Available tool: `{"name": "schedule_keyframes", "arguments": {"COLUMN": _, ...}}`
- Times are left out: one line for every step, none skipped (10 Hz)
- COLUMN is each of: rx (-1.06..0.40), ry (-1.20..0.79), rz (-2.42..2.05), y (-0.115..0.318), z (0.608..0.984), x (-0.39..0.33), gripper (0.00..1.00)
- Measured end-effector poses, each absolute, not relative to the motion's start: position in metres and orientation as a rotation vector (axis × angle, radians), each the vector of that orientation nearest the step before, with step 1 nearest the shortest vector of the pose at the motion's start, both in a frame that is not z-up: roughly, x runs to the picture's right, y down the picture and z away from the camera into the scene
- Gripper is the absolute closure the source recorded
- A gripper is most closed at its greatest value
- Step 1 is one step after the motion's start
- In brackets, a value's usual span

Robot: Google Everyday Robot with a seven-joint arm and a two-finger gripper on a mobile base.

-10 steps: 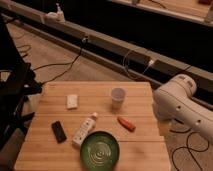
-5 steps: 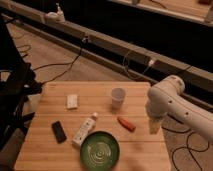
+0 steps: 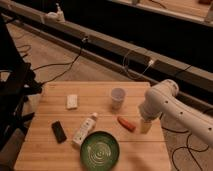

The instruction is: Place the pepper on the white sponge

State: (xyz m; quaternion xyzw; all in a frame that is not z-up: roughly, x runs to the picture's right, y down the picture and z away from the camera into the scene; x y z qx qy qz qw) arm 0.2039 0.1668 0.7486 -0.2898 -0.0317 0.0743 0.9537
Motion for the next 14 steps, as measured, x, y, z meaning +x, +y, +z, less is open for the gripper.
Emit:
{"name": "schedule_keyframes", "arguments": {"rx": -0.589, "ry": -0.065, "rz": 0.150, "y": 0.167, "z": 0.749, "x": 0.203, "gripper": 0.20}}
{"name": "schedule_keyframes", "arguments": {"rx": -0.588, "ry": -0.065, "rz": 0.153, "y": 0.167, "z": 0.749, "x": 0.203, "gripper": 0.20}}
{"name": "schedule_keyframes", "arguments": {"rx": -0.579, "ry": -0.065, "rz": 0.175, "y": 0.168, "z": 0.755, "x": 0.201, "gripper": 0.20}}
{"name": "schedule_keyframes", "arguments": {"rx": -0.567, "ry": -0.070, "rz": 0.188, "y": 0.169, "z": 0.765, "x": 0.195, "gripper": 0.20}}
{"name": "schedule_keyframes", "arguments": {"rx": -0.561, "ry": -0.076, "rz": 0.187, "y": 0.170, "z": 0.772, "x": 0.190, "gripper": 0.20}}
{"name": "schedule_keyframes", "arguments": {"rx": -0.559, "ry": -0.085, "rz": 0.190, "y": 0.172, "z": 0.780, "x": 0.185, "gripper": 0.20}}
{"name": "schedule_keyframes", "arguments": {"rx": -0.557, "ry": -0.096, "rz": 0.197, "y": 0.176, "z": 0.789, "x": 0.181, "gripper": 0.20}}
{"name": "schedule_keyframes", "arguments": {"rx": -0.554, "ry": -0.112, "rz": 0.203, "y": 0.180, "z": 0.799, "x": 0.175, "gripper": 0.20}}
{"name": "schedule_keyframes", "arguments": {"rx": -0.556, "ry": -0.122, "rz": 0.211, "y": 0.184, "z": 0.806, "x": 0.173, "gripper": 0.20}}
{"name": "schedule_keyframes", "arguments": {"rx": -0.561, "ry": -0.133, "rz": 0.220, "y": 0.189, "z": 0.814, "x": 0.173, "gripper": 0.20}}
{"name": "schedule_keyframes", "arguments": {"rx": -0.571, "ry": -0.146, "rz": 0.232, "y": 0.195, "z": 0.822, "x": 0.174, "gripper": 0.20}}
{"name": "schedule_keyframes", "arguments": {"rx": -0.590, "ry": -0.161, "rz": 0.244, "y": 0.202, "z": 0.830, "x": 0.172, "gripper": 0.20}}
{"name": "schedule_keyframes", "arguments": {"rx": -0.608, "ry": -0.176, "rz": 0.254, "y": 0.210, "z": 0.836, "x": 0.171, "gripper": 0.22}}
{"name": "schedule_keyframes", "arguments": {"rx": -0.634, "ry": -0.187, "rz": 0.255, "y": 0.221, "z": 0.840, "x": 0.171, "gripper": 0.30}}
